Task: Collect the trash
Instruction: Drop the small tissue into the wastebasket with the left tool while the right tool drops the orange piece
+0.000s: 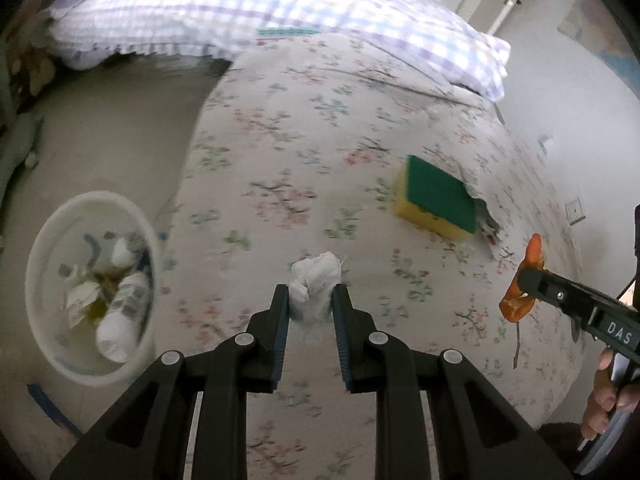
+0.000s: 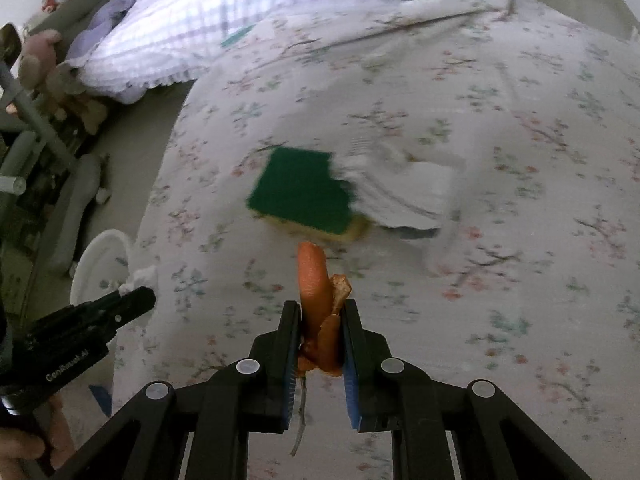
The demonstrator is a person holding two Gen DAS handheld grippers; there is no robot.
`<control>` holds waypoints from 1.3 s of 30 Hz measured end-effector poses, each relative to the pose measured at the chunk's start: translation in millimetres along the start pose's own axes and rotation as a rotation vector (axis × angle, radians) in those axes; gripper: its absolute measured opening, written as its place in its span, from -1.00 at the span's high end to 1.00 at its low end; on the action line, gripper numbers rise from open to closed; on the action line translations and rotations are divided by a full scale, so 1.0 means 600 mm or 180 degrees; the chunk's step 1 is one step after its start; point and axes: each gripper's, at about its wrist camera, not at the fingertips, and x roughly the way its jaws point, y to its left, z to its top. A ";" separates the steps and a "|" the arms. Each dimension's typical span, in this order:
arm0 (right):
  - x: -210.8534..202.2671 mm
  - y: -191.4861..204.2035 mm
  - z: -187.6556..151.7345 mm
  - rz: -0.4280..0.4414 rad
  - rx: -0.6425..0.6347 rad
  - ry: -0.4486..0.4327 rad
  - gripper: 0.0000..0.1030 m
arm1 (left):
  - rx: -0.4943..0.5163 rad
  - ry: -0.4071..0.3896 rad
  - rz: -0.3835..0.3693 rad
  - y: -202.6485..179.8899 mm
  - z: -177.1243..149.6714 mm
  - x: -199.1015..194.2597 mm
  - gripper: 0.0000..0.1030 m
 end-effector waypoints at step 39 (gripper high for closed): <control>0.175 0.340 0.000 0.0346 -0.0728 0.0168 0.66 | -0.0710 -0.0426 0.0820 0.335 -0.059 -0.103 -0.67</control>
